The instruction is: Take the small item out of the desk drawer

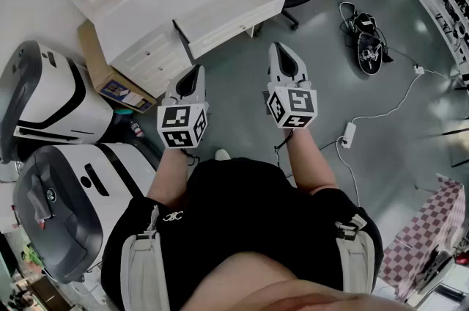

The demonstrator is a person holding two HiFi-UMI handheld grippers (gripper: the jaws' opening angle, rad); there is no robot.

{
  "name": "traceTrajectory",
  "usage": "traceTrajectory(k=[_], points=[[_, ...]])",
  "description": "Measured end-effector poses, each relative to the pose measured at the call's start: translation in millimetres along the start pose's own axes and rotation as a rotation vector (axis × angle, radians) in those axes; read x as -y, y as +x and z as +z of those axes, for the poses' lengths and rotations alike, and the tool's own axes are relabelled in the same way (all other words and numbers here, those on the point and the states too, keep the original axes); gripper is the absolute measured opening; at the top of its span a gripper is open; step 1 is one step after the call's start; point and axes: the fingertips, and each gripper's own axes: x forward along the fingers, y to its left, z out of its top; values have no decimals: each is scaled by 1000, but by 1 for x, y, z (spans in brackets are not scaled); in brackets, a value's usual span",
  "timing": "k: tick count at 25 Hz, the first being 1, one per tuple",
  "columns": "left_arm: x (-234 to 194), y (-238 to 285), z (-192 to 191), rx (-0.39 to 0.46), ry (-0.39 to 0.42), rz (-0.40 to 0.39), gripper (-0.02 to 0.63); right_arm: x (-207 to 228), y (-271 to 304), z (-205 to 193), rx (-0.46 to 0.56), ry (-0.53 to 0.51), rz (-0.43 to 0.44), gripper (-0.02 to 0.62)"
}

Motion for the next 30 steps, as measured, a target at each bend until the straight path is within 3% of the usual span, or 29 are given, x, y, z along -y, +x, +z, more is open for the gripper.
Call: traceTrajectory(k=[11, 20, 30], points=[[-29, 6, 5, 21, 3, -18, 12, -26, 16, 2, 14, -36, 6, -3], [-40, 12, 8, 34, 14, -57, 14, -31, 26, -1, 19, 7, -21, -3], [-58, 74, 17, 53, 26, -49, 14, -4, 80, -4, 45, -32, -14, -3]])
